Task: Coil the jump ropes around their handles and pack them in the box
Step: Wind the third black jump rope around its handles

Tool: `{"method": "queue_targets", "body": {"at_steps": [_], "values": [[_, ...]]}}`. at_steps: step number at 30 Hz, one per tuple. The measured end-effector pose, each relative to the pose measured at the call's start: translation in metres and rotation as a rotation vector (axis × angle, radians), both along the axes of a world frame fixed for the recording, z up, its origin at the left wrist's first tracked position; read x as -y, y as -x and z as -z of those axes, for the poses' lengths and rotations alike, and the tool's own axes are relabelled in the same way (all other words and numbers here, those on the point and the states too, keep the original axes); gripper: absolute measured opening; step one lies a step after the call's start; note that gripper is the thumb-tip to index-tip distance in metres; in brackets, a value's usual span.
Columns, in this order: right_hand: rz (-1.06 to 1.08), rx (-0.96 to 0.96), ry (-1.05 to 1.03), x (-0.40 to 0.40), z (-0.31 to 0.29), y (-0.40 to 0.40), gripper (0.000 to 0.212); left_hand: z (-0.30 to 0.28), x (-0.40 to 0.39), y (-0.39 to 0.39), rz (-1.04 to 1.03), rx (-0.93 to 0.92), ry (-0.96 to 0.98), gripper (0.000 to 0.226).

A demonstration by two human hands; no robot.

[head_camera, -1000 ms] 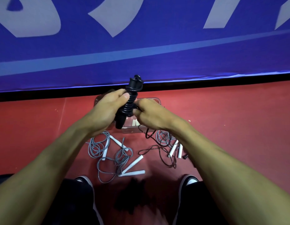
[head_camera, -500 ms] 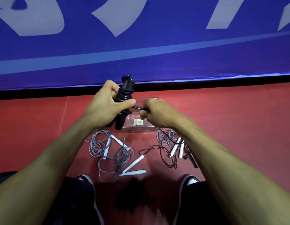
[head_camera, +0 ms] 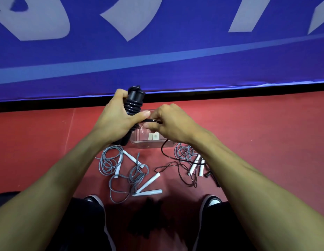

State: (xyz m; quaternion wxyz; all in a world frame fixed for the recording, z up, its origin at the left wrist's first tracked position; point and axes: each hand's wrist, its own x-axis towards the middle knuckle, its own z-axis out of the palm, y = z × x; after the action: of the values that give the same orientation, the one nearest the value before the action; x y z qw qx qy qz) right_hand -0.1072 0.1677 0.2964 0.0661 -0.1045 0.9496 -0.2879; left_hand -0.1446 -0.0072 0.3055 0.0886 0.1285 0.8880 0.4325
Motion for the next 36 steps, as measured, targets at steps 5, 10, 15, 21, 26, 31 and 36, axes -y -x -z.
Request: {"method": "queue_targets", "body": {"at_steps": [5,10,15,21,26,31,36], "values": [[0.043,0.165,-0.002,-0.007,0.0,-0.001,0.043,0.001,0.001,-0.005,0.163,0.283,-0.086,0.044],[0.1,0.177,0.005,-0.009,0.001,-0.001,0.032,0.001,0.005,-0.002,0.234,0.253,-0.068,0.021],[0.046,0.151,-0.088,-0.009,0.009,0.003,0.027,0.0,0.003,-0.004,0.223,0.121,-0.011,0.017],[-0.032,0.142,-0.096,-0.005,0.007,0.004,0.038,0.0,0.003,0.0,0.037,0.088,-0.005,0.042],[-0.024,0.132,-0.074,-0.004,0.006,0.003,0.014,0.0,0.001,-0.003,0.051,0.051,0.005,0.047],[0.013,0.141,-0.011,-0.009,0.003,0.001,0.02,0.002,0.004,0.0,0.092,0.096,-0.073,0.045],[0.086,0.127,-0.032,-0.014,0.001,0.002,0.038,0.003,0.008,0.0,0.307,0.239,-0.04,0.03]]}}
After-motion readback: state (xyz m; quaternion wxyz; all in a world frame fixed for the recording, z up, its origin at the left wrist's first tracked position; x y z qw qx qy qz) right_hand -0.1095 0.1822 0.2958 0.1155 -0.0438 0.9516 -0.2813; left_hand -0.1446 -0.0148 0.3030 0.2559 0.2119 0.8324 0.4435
